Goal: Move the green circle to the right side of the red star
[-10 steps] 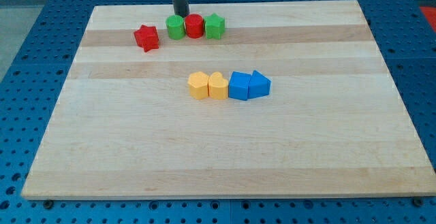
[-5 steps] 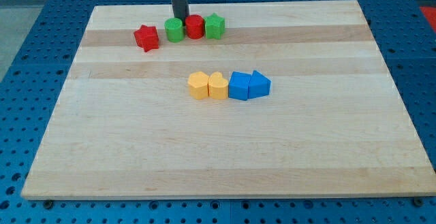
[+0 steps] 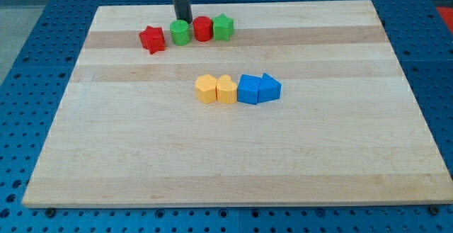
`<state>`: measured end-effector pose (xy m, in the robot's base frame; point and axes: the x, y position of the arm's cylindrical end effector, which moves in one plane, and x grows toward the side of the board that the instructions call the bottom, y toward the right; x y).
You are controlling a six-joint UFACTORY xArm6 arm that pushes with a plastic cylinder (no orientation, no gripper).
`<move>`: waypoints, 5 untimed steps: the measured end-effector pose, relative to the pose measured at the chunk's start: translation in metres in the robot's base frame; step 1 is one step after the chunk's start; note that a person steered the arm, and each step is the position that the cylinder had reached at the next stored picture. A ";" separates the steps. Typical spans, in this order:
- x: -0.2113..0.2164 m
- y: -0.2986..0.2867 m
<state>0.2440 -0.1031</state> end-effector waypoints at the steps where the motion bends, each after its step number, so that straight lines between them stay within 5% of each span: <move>1: 0.004 0.003; 5: 0.034 0.003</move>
